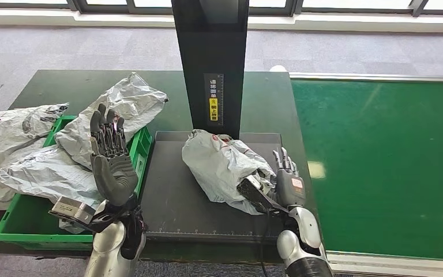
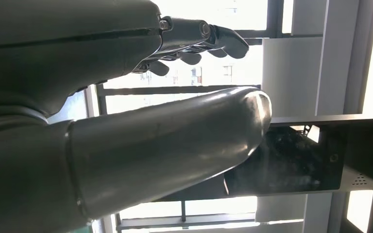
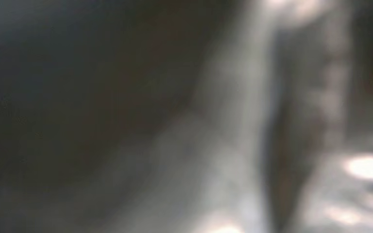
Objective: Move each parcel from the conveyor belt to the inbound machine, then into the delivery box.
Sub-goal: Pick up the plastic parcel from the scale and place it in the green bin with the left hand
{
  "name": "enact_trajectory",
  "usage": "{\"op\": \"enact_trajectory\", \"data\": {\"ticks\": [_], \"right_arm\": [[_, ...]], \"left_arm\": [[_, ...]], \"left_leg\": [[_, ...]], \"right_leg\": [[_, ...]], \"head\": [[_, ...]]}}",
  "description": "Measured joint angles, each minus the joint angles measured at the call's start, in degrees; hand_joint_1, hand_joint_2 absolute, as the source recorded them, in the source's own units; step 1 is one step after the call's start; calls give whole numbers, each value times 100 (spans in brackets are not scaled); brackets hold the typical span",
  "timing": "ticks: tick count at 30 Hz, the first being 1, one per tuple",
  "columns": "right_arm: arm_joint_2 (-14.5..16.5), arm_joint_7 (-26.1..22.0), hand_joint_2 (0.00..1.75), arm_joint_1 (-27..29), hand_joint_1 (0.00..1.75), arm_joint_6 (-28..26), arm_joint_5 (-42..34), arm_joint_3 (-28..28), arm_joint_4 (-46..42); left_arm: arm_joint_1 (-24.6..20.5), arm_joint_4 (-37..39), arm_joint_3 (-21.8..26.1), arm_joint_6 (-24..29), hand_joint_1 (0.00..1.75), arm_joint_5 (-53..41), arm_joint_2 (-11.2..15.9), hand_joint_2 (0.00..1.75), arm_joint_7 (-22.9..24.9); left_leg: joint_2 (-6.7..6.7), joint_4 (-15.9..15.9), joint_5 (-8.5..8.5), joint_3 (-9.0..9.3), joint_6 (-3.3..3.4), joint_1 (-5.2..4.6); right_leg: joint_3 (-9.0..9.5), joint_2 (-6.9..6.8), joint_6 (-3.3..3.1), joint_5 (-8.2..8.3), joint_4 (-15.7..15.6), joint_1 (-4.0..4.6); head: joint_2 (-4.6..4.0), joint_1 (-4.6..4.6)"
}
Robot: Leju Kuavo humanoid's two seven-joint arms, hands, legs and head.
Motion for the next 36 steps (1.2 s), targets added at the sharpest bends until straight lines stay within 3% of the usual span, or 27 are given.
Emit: {"op": "enact_trajectory", "data": {"ticks": [7, 10, 14, 20, 36], "right_arm": [[0, -158, 0, 4, 0, -14, -123, 0, 29], [5, -641, 0, 94, 0, -290, -551, 0, -116], [24, -1119, 0, 470, 0, -575, -1085, 0, -1041], [29, -1162, 0, 711, 0, -576, -1156, 0, -1746], [33, -1496, 0, 905, 0, -851, -1495, 0, -2401]], "left_arm": [[9, -17, 0, 0, 0, 64, 0, 0, -65], [42, -50, 0, -1, 0, 122, 1, 0, -88], [154, -179, 2, -1, 0, 137, 11, 0, -95], [217, -272, 2, -2, 0, 138, 17, 0, -96], [287, -383, 2, 37, 0, 128, 28, 0, -96]], "left_leg": [[0, 0, 0, 0, 0, 0], [-1, 0, 0, -1, 0, 0], [-4, 0, -5, -4, -3, 0], [-1, 0, -8, -3, -5, 0], [-1, 0, -7, -2, -5, 0]], "right_leg": [[0, 0, 0, 0, 0, 0], [-1, -1, 0, 0, 0, 0], [-1, -4, 2, -4, 0, 1], [-3, -1, 3, -6, -1, 0], [-1, 0, 3, -4, 0, 1]], "head": [[0, 0], [0, 0], [0, 0], [0, 0], [0, 0]]}}
